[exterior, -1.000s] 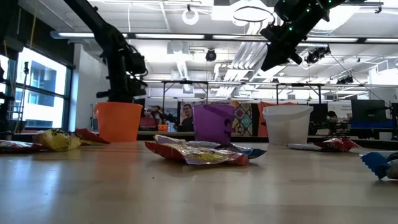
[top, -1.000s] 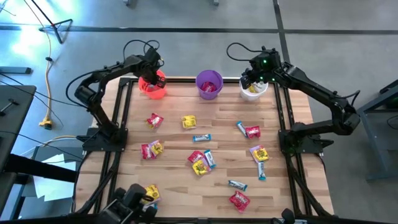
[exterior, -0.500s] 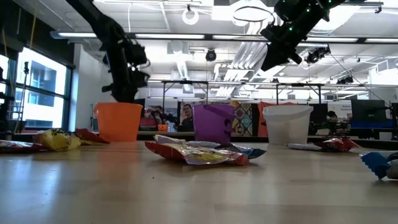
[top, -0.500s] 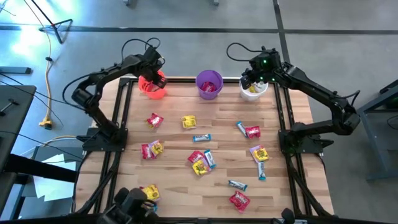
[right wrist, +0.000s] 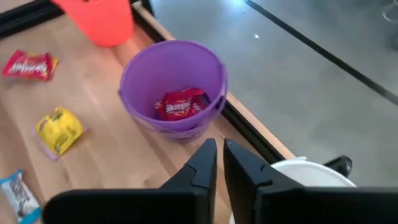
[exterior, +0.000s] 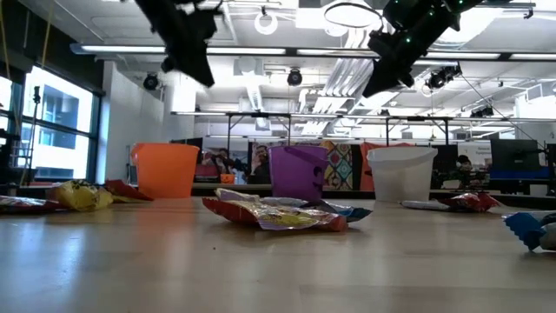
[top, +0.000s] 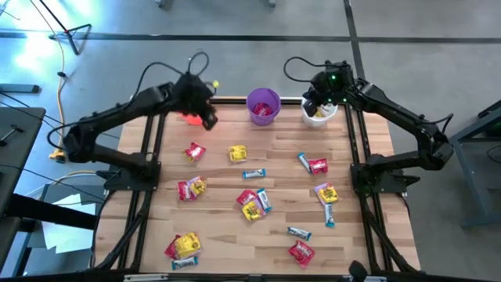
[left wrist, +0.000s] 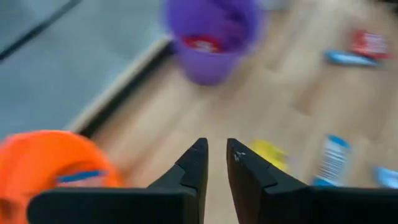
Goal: Sort candy
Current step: Put the white chocolate bar into the orange bucket
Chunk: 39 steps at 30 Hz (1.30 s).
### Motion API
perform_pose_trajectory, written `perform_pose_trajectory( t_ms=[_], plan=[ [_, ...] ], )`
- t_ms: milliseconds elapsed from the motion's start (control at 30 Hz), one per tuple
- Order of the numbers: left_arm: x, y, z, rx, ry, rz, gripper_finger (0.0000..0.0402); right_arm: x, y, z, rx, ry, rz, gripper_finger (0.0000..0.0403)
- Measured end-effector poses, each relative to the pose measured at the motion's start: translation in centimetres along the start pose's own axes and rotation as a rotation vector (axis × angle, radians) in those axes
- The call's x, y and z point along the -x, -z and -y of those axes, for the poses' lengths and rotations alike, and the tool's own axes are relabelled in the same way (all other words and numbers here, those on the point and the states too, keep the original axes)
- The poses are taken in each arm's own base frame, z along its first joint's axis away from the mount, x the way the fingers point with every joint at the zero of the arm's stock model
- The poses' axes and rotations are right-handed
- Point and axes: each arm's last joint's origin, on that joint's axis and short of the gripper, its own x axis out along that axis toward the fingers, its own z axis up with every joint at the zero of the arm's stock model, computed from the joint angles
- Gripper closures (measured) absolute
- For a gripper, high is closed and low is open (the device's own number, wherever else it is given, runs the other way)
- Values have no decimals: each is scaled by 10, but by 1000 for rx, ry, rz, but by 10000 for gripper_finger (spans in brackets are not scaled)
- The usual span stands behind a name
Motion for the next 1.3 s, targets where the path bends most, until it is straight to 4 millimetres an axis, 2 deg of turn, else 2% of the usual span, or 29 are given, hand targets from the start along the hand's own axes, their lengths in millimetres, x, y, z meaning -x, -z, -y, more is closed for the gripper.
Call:
perform_pose_trajectory(
  t_ms=[100,200,400,533,833,1033,1133,1300],
  plan=[
    [13,10,35,8,75,-27,372,0,0,-1,56,-28,3,400],
    [23,25,70,7,106,-65,385,0,0,-2,85,-63,8,397],
    [41,66,131,-36,162,-204,401,0,0,-3,115,-102,16,401],
    [53,94,164,-79,214,-280,401,0,-1,-6,95,-112,16,402],
    [83,162,221,-142,326,-459,401,5,-2,-31,82,-163,23,402],
    [103,218,260,-111,392,-526,401,4,-1,-53,92,-172,12,403],
    [102,248,276,-98,356,-570,401,5,0,-63,116,-173,11,403],
    [86,290,292,-113,254,-668,382,6,1,-76,104,-187,6,403]
  ],
)
